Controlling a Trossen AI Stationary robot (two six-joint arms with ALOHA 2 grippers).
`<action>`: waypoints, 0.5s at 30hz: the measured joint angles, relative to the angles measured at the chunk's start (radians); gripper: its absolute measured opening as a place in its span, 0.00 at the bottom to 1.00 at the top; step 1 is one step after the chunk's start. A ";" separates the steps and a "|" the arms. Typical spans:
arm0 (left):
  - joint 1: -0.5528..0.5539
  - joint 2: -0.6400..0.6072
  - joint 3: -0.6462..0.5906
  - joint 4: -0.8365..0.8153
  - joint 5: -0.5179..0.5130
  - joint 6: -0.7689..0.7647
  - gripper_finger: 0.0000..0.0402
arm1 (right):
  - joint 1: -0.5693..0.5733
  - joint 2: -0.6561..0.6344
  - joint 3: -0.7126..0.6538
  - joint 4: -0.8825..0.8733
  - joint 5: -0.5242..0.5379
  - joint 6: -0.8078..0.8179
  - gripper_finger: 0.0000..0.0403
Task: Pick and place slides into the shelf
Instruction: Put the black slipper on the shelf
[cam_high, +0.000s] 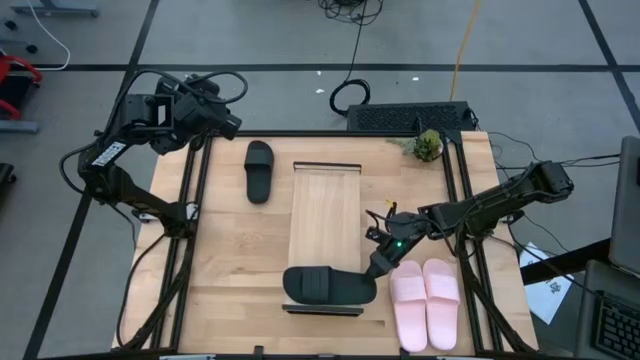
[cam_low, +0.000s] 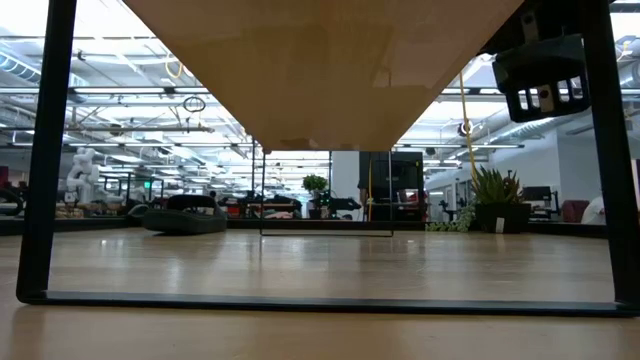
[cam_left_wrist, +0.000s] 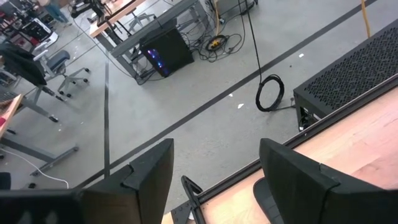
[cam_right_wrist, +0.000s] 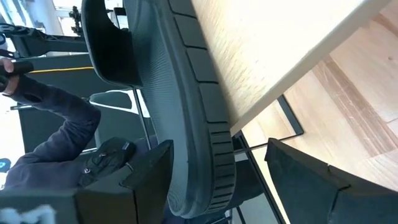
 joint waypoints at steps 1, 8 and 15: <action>0.000 0.000 0.000 0.000 0.000 0.007 0.60 | -0.003 0.000 0.000 0.000 0.000 0.000 0.61; 0.000 0.000 0.000 0.000 0.000 0.014 0.60 | -0.041 0.000 0.000 0.030 -0.029 -0.003 0.61; 0.000 0.000 0.000 0.000 0.000 0.048 0.60 | -0.092 -0.001 0.000 0.035 -0.091 0.002 0.61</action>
